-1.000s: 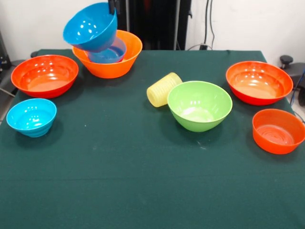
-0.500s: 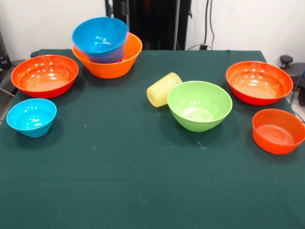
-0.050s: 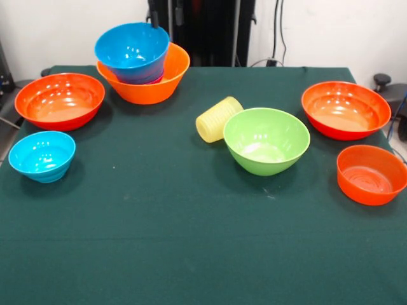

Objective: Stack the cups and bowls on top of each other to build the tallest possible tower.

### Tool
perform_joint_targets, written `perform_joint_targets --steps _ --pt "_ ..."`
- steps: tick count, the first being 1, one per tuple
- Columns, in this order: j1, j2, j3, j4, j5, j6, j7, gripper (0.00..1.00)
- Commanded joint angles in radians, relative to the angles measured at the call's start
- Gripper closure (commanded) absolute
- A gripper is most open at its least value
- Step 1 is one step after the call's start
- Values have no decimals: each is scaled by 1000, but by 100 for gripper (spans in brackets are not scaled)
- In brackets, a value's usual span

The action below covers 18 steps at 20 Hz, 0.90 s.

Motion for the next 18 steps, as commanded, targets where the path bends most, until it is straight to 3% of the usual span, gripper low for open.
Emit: perform_joint_targets --steps 1,5,10,18 --pt "30 62 32 -36 -15 -6 122 0" --pt "59 76 30 -51 -8 -28 136 0" --pt "35 6 158 -37 76 44 112 0" --pt "77 -45 211 -73 152 120 86 0"
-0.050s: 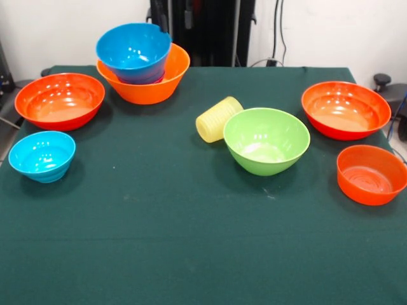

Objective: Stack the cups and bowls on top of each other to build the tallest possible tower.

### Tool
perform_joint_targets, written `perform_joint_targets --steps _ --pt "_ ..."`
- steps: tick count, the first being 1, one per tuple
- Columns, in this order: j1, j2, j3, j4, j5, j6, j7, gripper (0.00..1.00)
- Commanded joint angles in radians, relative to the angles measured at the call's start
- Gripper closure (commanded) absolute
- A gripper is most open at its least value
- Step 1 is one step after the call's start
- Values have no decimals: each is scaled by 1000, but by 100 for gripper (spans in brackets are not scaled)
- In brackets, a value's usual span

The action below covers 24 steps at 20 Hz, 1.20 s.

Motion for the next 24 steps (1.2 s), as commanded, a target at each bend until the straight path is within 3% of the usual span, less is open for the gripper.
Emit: perform_joint_targets --steps 1,13,24 --pt "65 -10 126 -80 77 122 85 0" --pt "243 59 107 -263 163 215 88 0" --pt "421 124 73 -523 264 455 86 0"
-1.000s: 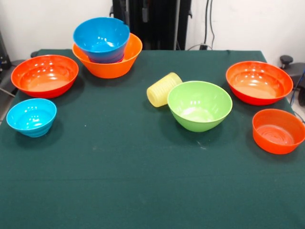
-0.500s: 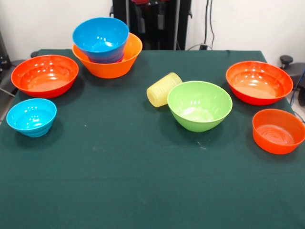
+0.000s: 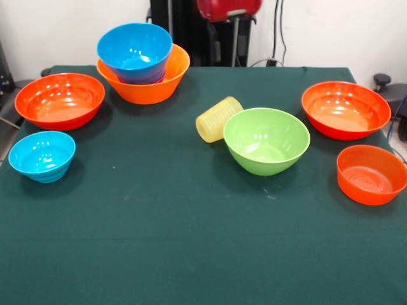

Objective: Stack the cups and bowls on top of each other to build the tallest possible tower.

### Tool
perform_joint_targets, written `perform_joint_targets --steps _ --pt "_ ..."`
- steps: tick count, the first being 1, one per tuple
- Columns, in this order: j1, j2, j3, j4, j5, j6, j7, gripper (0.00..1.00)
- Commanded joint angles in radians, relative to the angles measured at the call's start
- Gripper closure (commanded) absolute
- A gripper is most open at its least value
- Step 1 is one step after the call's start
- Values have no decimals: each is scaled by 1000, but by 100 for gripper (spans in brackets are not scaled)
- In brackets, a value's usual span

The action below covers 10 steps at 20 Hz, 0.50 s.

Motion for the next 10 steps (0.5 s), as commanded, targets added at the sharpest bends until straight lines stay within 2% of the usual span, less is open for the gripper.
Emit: perform_joint_targets --steps 1,5,10 --pt "99 90 29 -244 69 236 85 0" --pt "126 106 12 -295 78 273 86 0" --pt "132 124 1 -275 76 230 98 0"
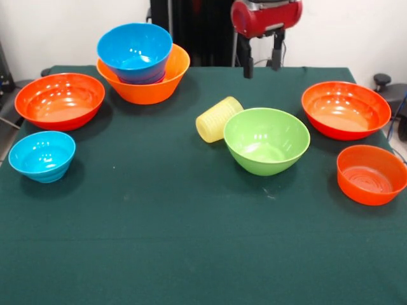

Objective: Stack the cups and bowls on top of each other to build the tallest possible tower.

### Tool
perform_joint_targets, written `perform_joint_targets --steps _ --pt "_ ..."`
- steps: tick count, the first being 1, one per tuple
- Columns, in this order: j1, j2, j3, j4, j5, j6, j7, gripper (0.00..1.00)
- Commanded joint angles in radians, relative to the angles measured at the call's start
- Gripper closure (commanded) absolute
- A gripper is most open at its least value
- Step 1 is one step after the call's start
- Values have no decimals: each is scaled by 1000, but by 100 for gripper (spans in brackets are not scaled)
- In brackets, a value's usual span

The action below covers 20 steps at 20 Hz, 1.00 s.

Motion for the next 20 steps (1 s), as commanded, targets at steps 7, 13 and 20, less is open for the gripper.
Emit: perform_joint_targets --steps 7,13,20 --pt "65 163 -53 -67 -17 -91 174 0" --pt "61 167 -146 88 -75 -289 231 0" --pt "361 259 -615 104 22 -508 465 0"
